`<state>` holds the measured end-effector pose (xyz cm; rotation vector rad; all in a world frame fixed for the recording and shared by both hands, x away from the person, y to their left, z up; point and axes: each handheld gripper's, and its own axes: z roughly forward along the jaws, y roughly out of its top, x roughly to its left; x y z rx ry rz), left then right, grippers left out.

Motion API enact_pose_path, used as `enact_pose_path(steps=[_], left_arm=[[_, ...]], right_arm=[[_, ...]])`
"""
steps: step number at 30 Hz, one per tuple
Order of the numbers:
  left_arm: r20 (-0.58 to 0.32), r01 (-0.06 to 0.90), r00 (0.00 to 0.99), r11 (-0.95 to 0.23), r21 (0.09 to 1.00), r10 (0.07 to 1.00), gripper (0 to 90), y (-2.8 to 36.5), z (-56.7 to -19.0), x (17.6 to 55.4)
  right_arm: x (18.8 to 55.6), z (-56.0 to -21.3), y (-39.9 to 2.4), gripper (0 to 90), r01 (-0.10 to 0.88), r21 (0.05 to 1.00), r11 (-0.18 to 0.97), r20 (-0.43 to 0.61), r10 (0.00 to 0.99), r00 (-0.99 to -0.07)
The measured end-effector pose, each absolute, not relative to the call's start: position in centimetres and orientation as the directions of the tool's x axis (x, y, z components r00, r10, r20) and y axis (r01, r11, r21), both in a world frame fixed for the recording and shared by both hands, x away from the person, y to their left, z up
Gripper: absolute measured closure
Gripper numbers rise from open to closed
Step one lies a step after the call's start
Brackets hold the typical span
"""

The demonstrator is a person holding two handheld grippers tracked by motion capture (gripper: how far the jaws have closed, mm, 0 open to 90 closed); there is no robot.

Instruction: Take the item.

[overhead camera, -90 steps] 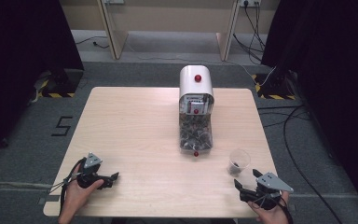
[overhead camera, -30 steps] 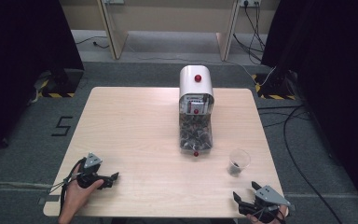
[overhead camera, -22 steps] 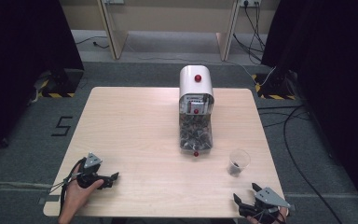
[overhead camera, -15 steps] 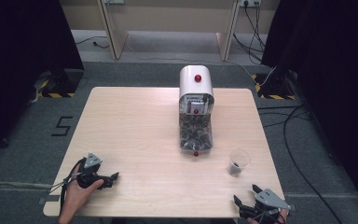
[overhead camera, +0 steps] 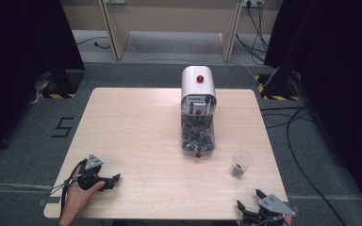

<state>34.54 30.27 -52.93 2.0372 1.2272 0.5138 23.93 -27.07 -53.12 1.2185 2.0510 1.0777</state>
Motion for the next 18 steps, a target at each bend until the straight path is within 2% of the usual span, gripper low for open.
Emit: enact_pose_path(steps=[18], left_arm=[[-0.017,0.606,0.474,-0.312,0.732,0.880,0.0,30.3,-52.9,34.5]], right_arm=[[22.7,-53.9,-27.3,17.2,0.478,0.841,0.255,-0.012,0.891,-0.454]])
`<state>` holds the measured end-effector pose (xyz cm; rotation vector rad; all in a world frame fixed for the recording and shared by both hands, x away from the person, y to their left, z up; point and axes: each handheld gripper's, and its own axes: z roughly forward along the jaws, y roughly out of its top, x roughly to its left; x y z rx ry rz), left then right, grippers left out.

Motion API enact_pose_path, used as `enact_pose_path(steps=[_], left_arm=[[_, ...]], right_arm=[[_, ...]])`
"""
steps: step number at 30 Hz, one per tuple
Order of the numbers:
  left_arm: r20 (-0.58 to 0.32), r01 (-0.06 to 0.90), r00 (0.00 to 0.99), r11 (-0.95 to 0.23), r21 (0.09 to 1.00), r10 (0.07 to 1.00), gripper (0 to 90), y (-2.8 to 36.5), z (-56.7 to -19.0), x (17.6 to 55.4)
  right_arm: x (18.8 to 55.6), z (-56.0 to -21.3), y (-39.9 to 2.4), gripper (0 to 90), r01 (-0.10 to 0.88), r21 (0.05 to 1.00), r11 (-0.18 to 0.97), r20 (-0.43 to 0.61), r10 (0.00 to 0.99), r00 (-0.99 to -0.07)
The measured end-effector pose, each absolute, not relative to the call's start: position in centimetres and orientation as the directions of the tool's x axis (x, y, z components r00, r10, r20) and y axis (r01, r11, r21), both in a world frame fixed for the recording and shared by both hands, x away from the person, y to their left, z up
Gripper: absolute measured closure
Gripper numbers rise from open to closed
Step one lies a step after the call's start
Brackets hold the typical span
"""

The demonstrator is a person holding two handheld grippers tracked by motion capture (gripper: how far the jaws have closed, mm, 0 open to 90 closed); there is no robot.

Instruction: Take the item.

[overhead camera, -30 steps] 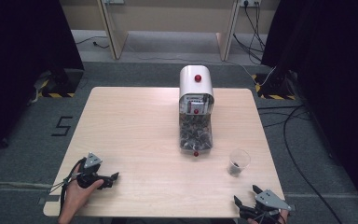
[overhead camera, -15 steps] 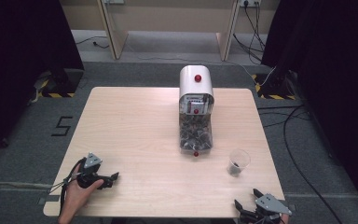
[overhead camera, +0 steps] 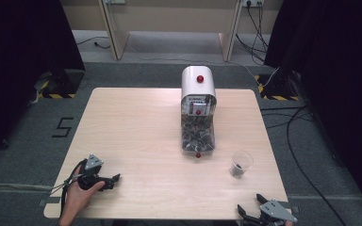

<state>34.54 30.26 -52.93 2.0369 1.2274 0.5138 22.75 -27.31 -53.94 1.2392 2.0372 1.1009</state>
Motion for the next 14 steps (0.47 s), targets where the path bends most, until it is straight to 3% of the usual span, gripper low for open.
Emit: enact_pose_path(steps=[14], left_arm=[[-0.017,0.606,0.474,-0.312,0.732,0.880,0.0,30.27,-52.93,34.54]], right_arm=[[22.70,-54.01,-27.38,16.9,0.473,0.844,0.255,-0.011,0.888,-0.460]])
